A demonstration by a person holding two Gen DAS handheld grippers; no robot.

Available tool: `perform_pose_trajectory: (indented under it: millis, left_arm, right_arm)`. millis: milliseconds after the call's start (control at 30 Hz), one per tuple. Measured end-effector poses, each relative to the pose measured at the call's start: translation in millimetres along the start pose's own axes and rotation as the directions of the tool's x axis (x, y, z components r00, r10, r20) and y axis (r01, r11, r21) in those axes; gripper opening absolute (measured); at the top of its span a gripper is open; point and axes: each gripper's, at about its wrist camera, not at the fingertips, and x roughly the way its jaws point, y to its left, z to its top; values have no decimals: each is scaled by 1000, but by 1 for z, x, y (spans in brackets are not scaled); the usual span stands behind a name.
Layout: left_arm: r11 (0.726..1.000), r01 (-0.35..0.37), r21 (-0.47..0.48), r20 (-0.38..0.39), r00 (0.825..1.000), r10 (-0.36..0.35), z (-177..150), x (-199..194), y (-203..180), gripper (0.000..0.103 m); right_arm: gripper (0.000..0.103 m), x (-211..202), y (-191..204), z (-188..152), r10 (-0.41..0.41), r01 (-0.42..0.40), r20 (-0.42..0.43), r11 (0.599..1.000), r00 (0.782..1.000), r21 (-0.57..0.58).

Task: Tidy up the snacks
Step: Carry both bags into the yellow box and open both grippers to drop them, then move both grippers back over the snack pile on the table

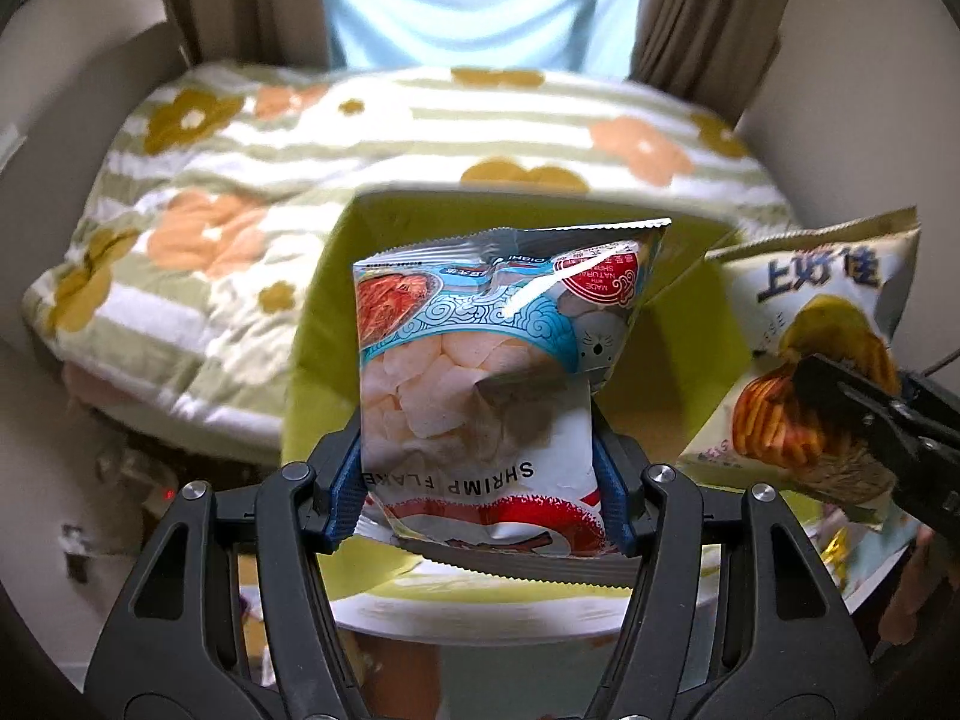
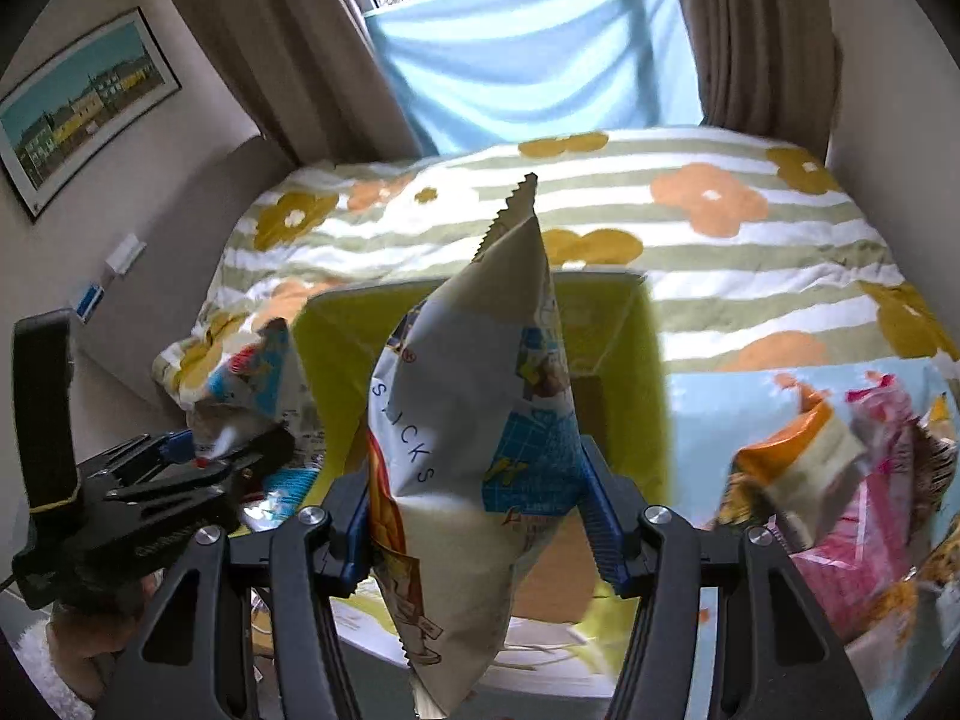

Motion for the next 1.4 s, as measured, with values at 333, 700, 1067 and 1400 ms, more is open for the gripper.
perform_pose_trajectory:
  millis: [333, 700, 1067, 1400]
  left_arm:
    - [996, 4, 85, -126, 992, 7, -15, 50, -7, 72]
    - [997, -51, 66, -101, 993, 57, -25, 36, -5, 103]
    - [997, -73, 18, -64, 995, 74, -37, 12, 6, 102]
    - [998, -60, -23, -36, 998, 59, -48, -7, 13, 102]
  right_arm:
    - [54, 33, 6, -16, -107, 106, -119, 994, 987, -22]
    - [54, 33, -8, -29, -144, 139, -184, 989, 972, -41]
    - [88, 48, -5, -36, -51, 45, -208, 998, 977, -31]
    - [95, 32, -7, -47, -63, 60, -206, 998, 977, -22]
